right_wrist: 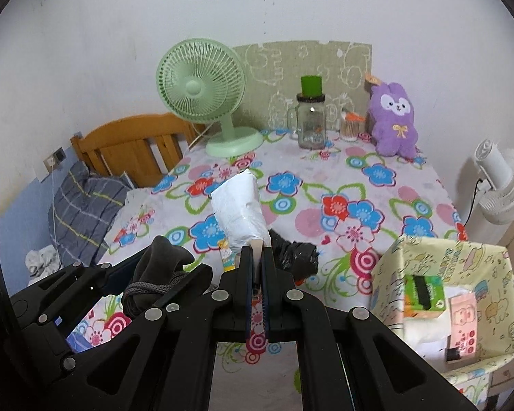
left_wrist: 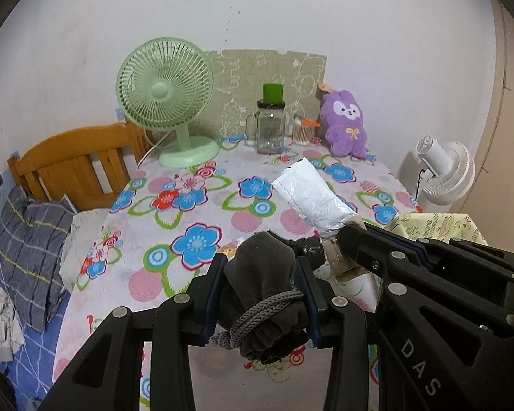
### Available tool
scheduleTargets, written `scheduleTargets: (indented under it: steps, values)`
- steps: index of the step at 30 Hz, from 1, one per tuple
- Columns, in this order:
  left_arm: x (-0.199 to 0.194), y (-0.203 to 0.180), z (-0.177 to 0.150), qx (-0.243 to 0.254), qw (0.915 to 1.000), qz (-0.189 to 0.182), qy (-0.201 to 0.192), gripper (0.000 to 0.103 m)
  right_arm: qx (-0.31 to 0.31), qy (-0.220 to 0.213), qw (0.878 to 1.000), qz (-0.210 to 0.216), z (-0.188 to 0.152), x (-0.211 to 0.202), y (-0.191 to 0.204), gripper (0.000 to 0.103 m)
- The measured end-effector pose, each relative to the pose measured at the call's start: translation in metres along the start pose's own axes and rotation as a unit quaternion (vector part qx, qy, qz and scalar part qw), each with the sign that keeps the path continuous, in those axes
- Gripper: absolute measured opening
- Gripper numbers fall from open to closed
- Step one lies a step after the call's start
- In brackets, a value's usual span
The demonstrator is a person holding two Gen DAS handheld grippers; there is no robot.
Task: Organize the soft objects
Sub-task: 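Lift the grey pouch and white sock and carry them over the paper box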
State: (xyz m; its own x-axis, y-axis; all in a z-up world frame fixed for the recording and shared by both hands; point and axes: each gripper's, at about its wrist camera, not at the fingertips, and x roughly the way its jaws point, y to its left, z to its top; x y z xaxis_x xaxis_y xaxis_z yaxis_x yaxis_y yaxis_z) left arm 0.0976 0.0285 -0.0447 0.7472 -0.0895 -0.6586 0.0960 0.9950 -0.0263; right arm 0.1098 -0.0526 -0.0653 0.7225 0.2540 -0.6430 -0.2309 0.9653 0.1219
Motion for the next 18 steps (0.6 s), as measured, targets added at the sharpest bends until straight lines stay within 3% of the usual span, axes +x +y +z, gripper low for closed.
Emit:
scheduleTargets:
  steps: [18]
  values:
    - [-0.005, -0.05, 0.016, 0.026, 0.999, -0.027, -0.023, 0.04, 0.016, -0.03, 0.999, -0.028, 0.006, -0.029, -0.042, 0.006]
